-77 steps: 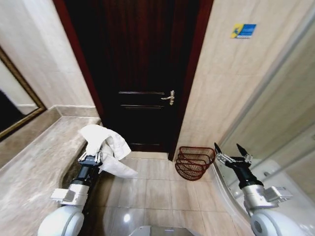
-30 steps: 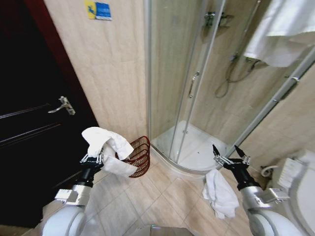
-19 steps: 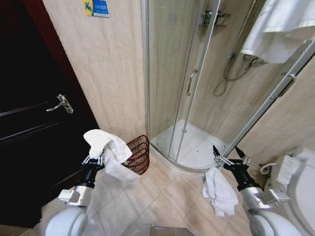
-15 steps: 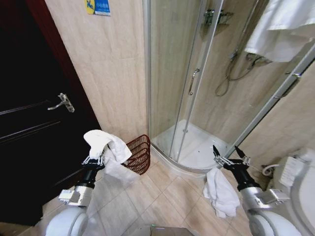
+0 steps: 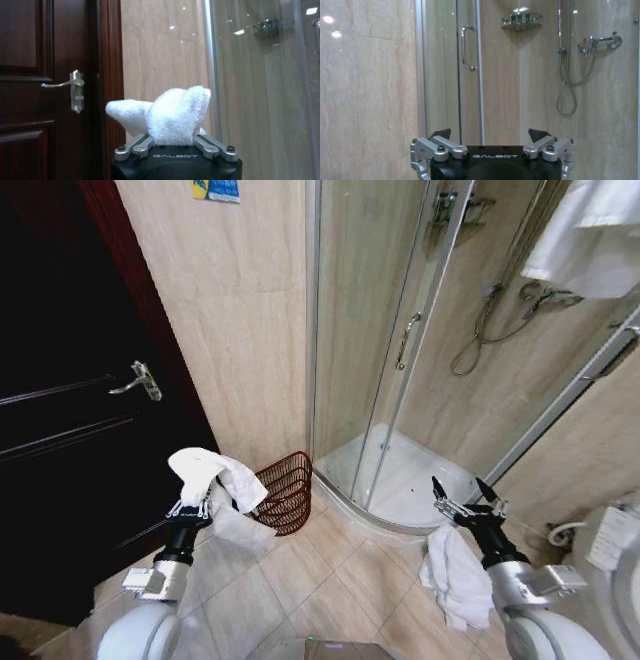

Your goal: Discard the used towel into the hamper.

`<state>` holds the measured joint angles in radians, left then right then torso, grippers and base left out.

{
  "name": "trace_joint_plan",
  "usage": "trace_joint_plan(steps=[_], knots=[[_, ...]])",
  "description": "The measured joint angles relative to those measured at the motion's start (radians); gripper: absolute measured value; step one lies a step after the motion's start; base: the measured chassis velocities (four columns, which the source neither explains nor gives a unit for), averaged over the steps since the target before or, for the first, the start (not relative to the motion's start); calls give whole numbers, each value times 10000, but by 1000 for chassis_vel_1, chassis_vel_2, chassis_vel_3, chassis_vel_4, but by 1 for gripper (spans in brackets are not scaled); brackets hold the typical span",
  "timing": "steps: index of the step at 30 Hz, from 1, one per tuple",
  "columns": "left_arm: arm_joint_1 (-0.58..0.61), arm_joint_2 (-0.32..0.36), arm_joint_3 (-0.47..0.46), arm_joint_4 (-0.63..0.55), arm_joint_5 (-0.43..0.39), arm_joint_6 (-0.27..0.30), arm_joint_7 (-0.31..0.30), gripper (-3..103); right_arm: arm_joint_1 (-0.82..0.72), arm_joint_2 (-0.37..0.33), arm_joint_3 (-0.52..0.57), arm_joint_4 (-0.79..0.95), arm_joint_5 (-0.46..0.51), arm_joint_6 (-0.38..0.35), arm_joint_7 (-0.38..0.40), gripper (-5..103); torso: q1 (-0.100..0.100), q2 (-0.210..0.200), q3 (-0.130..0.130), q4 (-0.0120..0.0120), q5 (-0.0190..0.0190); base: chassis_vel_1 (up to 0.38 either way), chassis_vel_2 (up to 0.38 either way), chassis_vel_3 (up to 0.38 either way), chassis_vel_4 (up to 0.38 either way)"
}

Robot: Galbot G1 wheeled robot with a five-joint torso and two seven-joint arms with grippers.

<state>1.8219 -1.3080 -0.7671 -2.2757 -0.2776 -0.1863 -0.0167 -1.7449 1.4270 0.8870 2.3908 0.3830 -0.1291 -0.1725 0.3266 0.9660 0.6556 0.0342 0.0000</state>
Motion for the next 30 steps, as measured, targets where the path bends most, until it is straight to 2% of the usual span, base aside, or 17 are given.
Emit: trace_joint_plan(steps=[30], knots=[[170,-339,-39,-2,111,-140,-128,11,41,-270,-18,-128,133,46,18,100,-625,-1428,-800,1,0,1,1,1,2]])
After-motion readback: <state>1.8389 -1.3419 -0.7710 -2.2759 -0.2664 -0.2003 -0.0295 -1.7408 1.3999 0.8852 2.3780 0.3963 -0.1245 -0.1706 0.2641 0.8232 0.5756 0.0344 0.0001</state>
